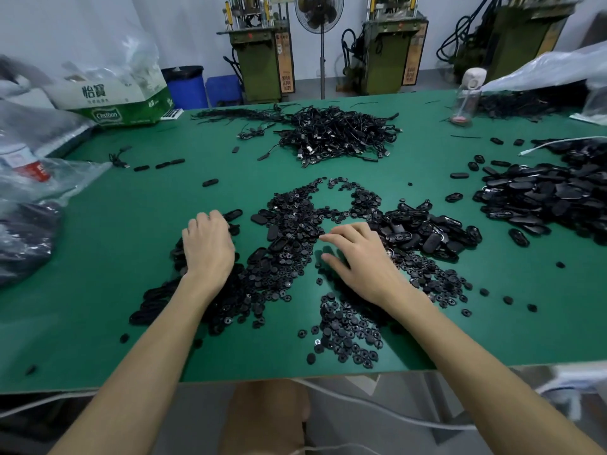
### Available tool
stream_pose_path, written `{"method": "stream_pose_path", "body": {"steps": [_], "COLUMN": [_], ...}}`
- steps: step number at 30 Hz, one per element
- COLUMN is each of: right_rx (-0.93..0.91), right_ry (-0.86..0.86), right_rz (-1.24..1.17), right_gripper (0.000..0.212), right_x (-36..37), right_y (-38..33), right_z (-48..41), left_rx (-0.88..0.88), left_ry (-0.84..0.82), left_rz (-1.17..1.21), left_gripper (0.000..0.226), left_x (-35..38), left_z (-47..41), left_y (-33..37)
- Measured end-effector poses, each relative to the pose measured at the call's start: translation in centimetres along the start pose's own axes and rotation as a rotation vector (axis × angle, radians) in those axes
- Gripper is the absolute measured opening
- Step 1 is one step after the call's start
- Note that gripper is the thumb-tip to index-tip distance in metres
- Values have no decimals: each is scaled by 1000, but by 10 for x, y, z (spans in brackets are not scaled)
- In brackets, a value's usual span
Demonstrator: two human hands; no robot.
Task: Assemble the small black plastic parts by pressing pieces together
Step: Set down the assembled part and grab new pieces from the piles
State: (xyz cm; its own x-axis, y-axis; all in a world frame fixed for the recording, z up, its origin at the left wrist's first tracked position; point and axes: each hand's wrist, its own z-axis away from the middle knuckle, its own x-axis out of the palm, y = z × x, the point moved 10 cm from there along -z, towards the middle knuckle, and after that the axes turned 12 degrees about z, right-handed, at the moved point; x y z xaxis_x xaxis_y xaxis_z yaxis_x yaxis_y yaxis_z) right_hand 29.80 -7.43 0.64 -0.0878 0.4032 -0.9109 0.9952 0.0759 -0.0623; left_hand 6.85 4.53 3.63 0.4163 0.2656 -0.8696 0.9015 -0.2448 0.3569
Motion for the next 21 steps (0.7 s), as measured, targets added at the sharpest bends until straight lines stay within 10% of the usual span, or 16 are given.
{"method": "stream_pose_path", "body": {"steps": [11, 21], "right_rx": [108, 157], "right_ry": [-84, -119], "right_rz": [1, -40], "right_gripper": [35, 19], "right_x": [4, 21], "right_y": [-10, -29], "right_z": [-23, -35], "left_rx": [-267, -408], "left_ry": [-136, -113], "left_rz": [1324, 1525], "left_gripper": [19, 16], "left_x": [35, 48], "left_z": [44, 61], "left_y": [71, 65]}}
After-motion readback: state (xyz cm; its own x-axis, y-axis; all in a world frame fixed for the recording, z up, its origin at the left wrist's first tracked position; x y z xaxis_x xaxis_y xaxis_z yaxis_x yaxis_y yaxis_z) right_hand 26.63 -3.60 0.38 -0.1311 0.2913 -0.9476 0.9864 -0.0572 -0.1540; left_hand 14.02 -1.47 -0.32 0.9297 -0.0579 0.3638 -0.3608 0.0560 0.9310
